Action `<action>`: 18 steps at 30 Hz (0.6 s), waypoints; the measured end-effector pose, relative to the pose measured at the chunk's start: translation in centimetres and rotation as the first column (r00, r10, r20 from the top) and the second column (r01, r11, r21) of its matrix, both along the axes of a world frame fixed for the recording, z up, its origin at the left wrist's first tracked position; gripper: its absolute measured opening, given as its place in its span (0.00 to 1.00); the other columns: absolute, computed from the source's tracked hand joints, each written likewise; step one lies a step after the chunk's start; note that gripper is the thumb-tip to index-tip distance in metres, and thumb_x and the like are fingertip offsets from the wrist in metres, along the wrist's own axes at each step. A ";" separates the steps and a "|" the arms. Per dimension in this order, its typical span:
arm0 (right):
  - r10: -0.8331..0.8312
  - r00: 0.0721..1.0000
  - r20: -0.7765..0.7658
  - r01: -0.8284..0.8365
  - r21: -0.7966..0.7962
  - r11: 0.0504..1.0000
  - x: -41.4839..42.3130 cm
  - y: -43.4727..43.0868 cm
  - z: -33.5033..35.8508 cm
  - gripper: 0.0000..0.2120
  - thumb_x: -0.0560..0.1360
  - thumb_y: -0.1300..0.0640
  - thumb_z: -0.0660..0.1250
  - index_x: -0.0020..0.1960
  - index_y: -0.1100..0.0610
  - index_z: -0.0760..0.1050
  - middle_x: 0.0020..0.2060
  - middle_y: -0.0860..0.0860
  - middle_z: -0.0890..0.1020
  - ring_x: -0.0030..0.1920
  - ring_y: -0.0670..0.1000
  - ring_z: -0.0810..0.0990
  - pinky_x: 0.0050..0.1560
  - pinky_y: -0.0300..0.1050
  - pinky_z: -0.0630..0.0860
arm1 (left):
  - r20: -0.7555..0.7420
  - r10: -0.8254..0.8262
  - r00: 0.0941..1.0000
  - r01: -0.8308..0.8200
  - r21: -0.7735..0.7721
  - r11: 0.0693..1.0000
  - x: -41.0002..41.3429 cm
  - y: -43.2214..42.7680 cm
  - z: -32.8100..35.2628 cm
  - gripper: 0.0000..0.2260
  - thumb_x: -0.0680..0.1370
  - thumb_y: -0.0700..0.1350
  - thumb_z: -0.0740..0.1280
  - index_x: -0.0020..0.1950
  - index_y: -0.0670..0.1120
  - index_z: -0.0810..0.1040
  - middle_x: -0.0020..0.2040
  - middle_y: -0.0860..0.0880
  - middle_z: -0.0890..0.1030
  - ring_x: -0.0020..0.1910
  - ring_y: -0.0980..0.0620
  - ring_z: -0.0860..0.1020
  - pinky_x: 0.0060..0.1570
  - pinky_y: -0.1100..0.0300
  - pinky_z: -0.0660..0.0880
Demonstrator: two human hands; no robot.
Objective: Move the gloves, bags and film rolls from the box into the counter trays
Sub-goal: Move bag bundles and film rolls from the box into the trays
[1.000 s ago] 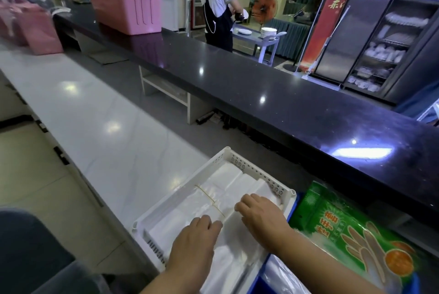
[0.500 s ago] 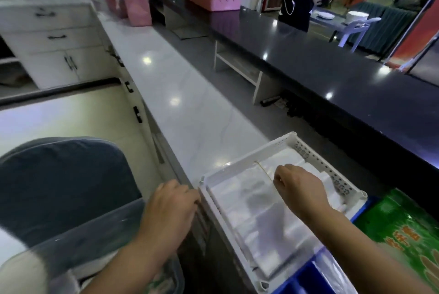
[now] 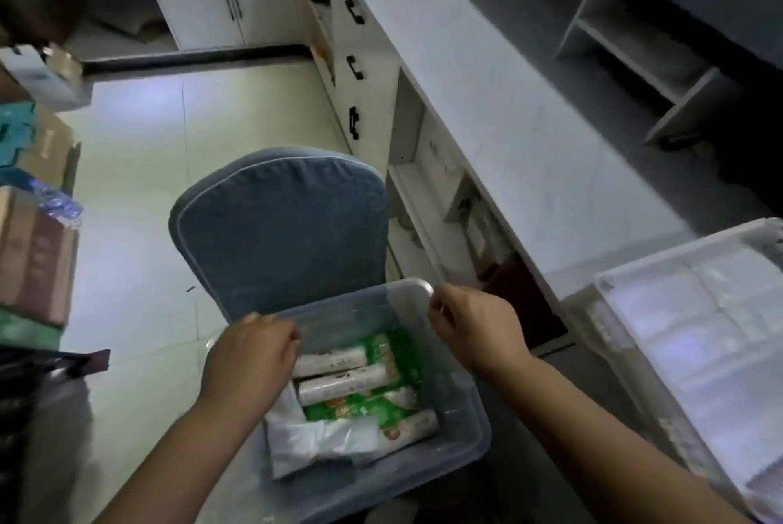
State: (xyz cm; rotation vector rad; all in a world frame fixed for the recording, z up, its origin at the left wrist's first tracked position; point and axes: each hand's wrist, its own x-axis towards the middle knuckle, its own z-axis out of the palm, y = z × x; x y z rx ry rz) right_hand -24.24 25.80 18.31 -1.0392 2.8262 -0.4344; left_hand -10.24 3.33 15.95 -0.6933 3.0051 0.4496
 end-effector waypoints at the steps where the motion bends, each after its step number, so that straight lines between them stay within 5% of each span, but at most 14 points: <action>1: 0.003 0.999 0.041 -0.005 0.044 0.999 0.7 -1.6 -1.9 0.09 0.76 0.50 0.60 0.47 0.55 0.75 0.40 0.53 0.83 0.39 0.56 0.81 0.38 0.51 0.77 | 0.044 0.006 0.999 -0.007 0.004 1.000 1.1 -1.6 -1.2 0.05 0.73 0.44 0.66 0.42 0.50 0.82 0.41 0.47 0.83 0.42 0.46 0.78 0.35 0.57 0.70; 8: -0.080 0.956 0.281 0.018 0.219 0.976 4.3 -7.0 -12.5 0.09 0.75 0.52 0.64 0.41 0.57 0.76 0.40 0.55 0.83 0.40 0.57 0.80 0.33 0.42 0.62 | 0.315 -0.046 0.948 0.026 0.068 0.997 6.4 -8.2 -9.0 0.06 0.63 0.33 0.74 0.32 0.43 0.81 0.28 0.44 0.80 0.30 0.44 0.78 0.26 0.58 0.74; 12: -0.144 0.933 0.330 0.041 0.300 0.953 5.0 -7.9 -17.4 0.08 0.75 0.54 0.64 0.41 0.59 0.77 0.40 0.58 0.83 0.40 0.60 0.80 0.33 0.46 0.67 | 0.378 -0.187 0.907 0.201 0.002 0.980 6.1 -9.7 -13.3 0.15 0.47 0.34 0.80 0.24 0.45 0.76 0.21 0.47 0.75 0.22 0.47 0.75 0.20 0.62 0.70; 18: -0.146 0.911 0.386 -0.046 0.448 0.893 3.7 -8.9 -25.3 0.10 0.74 0.59 0.63 0.55 0.58 0.76 0.52 0.57 0.80 0.51 0.59 0.78 0.44 0.48 0.75 | 0.414 -0.354 0.839 0.388 0.003 0.922 5.0 -10.7 -19.2 0.13 0.49 0.33 0.77 0.28 0.42 0.78 0.25 0.44 0.77 0.26 0.43 0.76 0.28 0.58 0.73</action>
